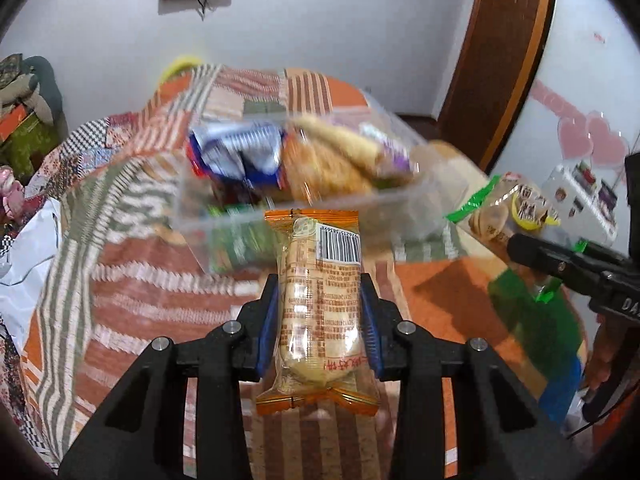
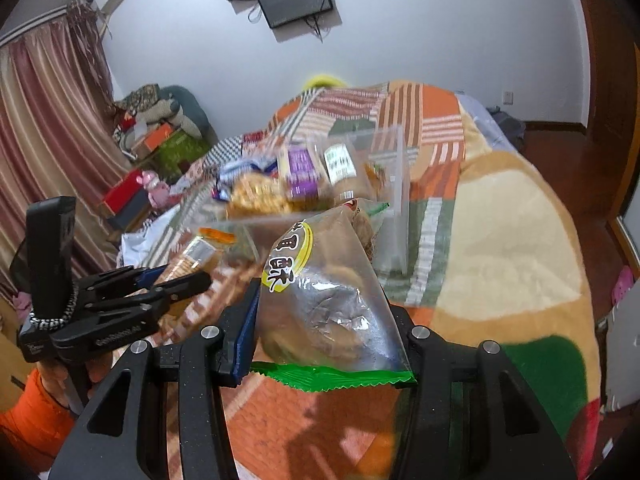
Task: Organize snacks
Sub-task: 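Lower the biscuit pack and cookie bag into the clear box, open both tools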
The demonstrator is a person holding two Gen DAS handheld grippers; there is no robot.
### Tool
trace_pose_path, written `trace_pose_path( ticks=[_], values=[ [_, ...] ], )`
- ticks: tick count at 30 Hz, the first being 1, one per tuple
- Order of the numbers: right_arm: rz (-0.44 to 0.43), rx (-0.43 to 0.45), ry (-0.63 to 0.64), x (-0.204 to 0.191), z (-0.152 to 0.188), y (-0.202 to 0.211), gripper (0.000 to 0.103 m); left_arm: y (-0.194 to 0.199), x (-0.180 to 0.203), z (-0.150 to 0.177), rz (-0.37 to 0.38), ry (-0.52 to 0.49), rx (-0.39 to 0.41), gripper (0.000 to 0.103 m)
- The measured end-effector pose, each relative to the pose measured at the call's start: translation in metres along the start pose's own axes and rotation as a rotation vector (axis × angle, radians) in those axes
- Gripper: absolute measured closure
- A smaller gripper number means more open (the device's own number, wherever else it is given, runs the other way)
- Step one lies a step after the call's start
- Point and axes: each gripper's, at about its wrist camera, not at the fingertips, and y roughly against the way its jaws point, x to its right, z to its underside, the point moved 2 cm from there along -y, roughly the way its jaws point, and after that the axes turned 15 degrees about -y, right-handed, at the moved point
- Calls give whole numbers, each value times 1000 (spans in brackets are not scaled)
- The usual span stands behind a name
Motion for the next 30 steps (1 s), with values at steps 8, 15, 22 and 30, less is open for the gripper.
trace_pose_path(
  ticks=[8, 15, 22, 30],
  values=[
    [-9, 99, 3, -8, -31, 3, 57, 23, -31, -35, -63, 31, 100, 66],
    [-12, 120, -24, -7, -60, -15, 57, 9, -51, -55, -95, 43, 120, 66],
    [21, 122, -10, -10, -79, -41, 57, -22, -63, -61, -101, 55, 82, 66],
    [97, 104, -18, -3, -90, -74, 57, -54, -77, -55, -111, 78, 39, 66]
  ],
)
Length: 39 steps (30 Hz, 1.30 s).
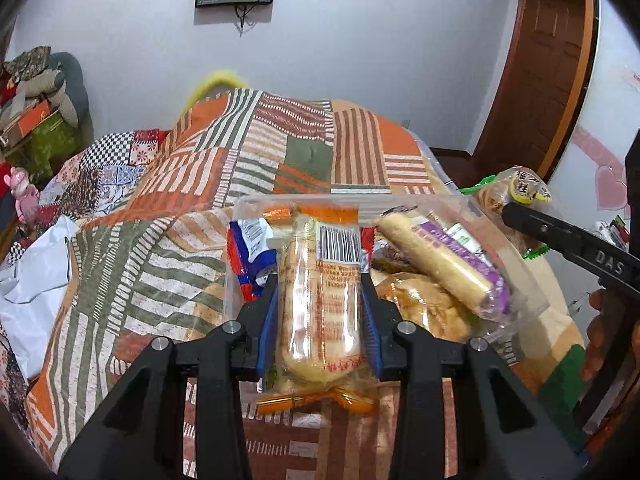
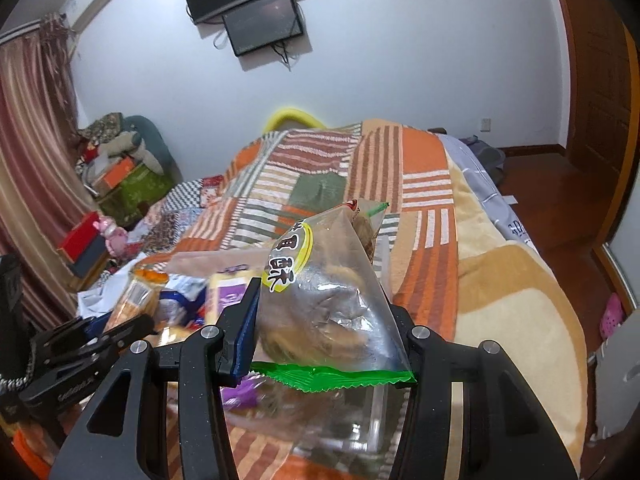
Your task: Organize snacks
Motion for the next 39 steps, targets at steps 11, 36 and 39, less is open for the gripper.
trace_pose_path(
  ticks=[11, 36, 39],
  values=[
    [16, -89, 28, 5, 12, -9, 47, -11, -8, 12, 14, 37, -53, 40],
    [-68, 212, 186, -49, 17, 153, 18, 180, 32, -17, -37, -62, 309, 30],
    [-94, 254, 181, -57, 20, 173, 15, 207, 40, -15, -64, -73, 367, 21]
  ],
)
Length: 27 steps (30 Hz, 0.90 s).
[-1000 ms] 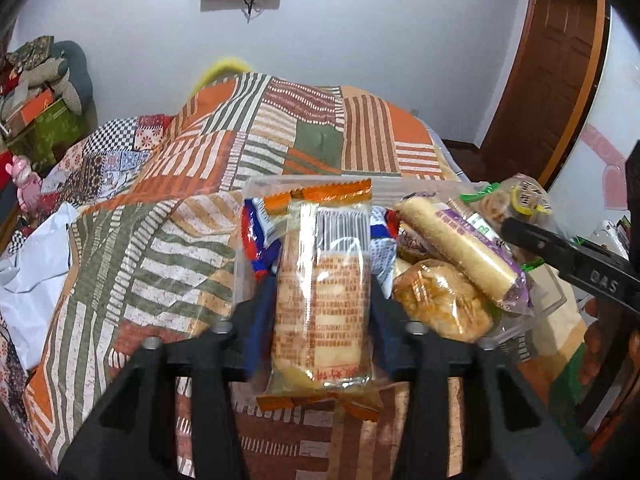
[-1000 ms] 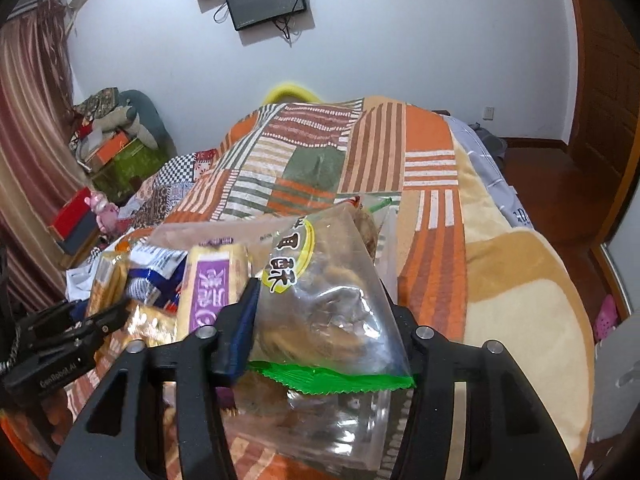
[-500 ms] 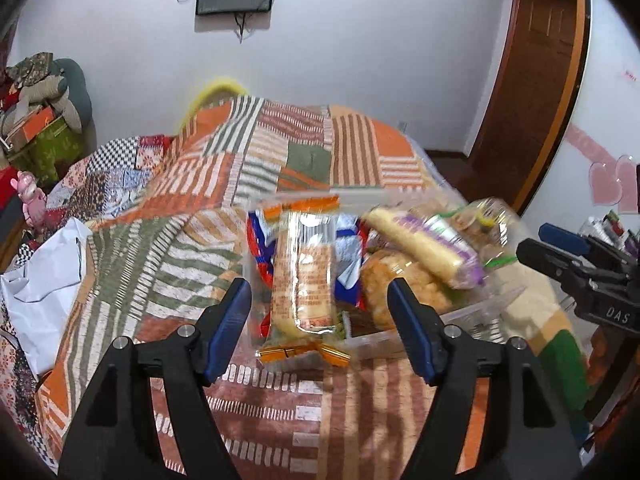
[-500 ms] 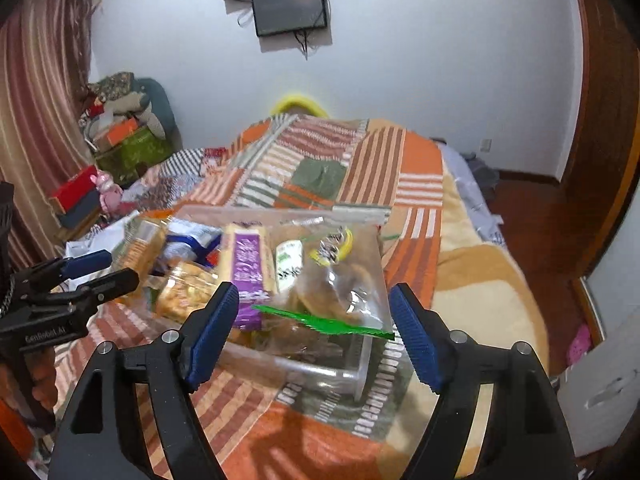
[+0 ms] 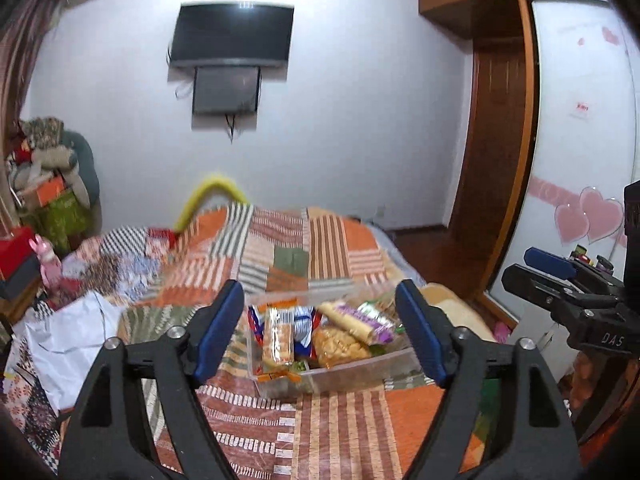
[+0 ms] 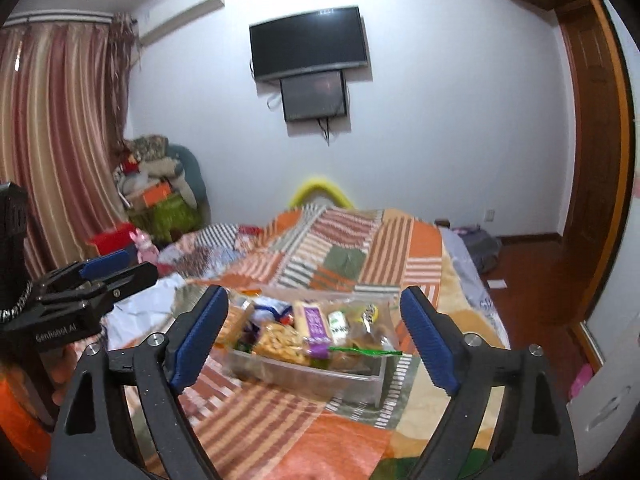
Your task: Organize snacks
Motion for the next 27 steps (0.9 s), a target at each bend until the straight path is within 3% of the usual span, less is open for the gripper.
trace_pose_path(
  ticks=[2, 6, 9, 27],
  values=[
    [-5, 21, 2, -6, 0, 8, 14, 15, 4, -4, -18, -10, 29, 13],
    [13, 69, 23, -16, 5, 25, 2, 40, 10, -6, -44, -27, 80, 6],
    [21, 88, 33, -21, 8, 30, 0, 50, 15, -7, -51, -32, 92, 2],
    [41, 120, 51, -28, 20, 43, 0, 67, 21, 1, -43, -11, 96, 1]
  ],
)
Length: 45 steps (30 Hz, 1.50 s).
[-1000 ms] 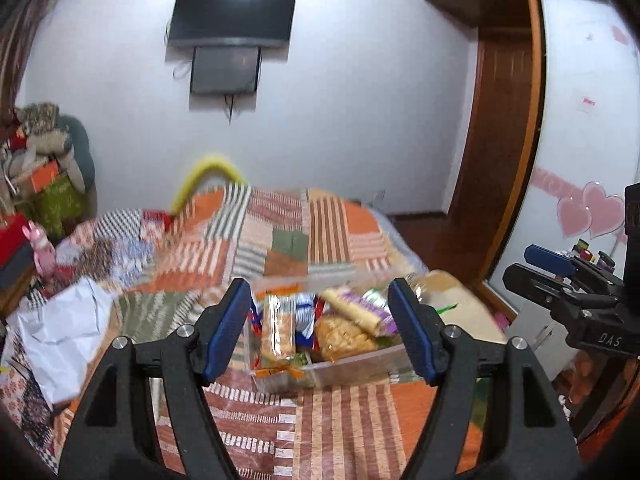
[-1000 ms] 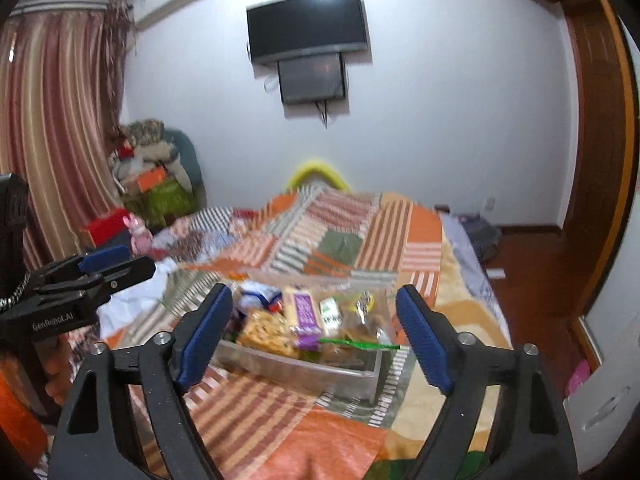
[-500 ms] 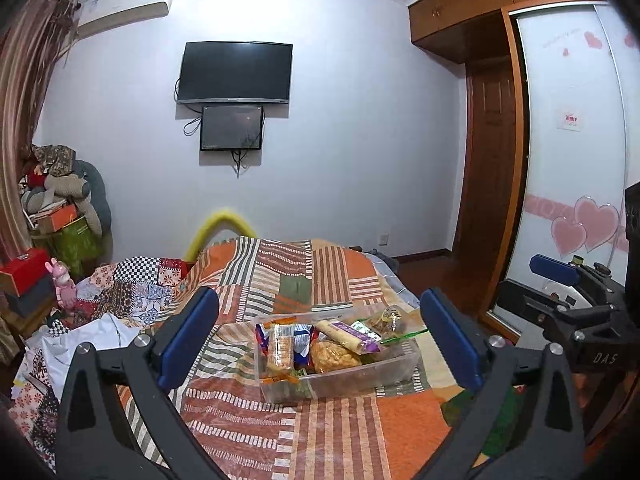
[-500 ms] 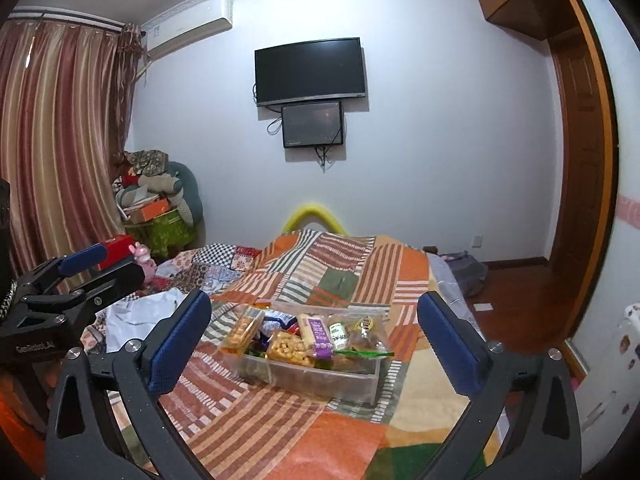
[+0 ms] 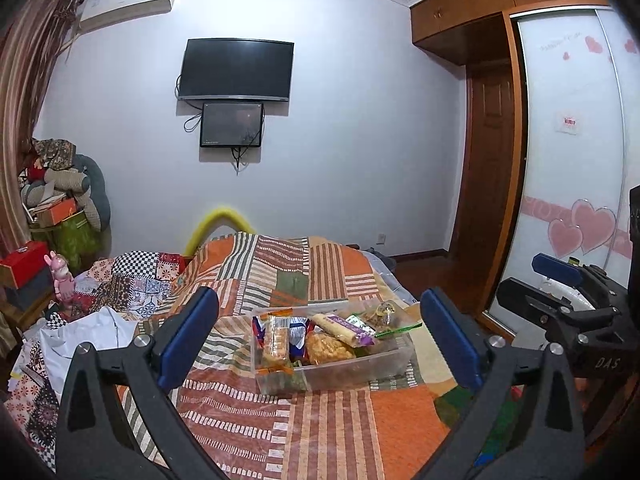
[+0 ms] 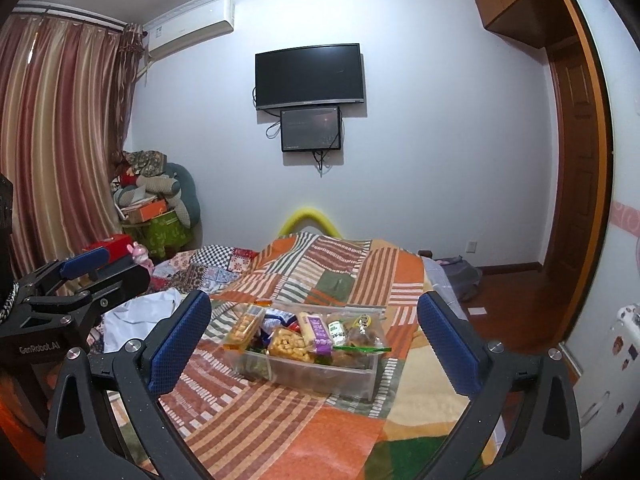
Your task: Organize snacks
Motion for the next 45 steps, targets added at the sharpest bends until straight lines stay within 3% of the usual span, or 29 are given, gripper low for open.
trace_pose_path(
  ticks=[45],
  values=[
    [-5, 5, -42, 6, -2, 12, 0, 2, 7, 4, 21, -13, -9, 1]
  ],
)
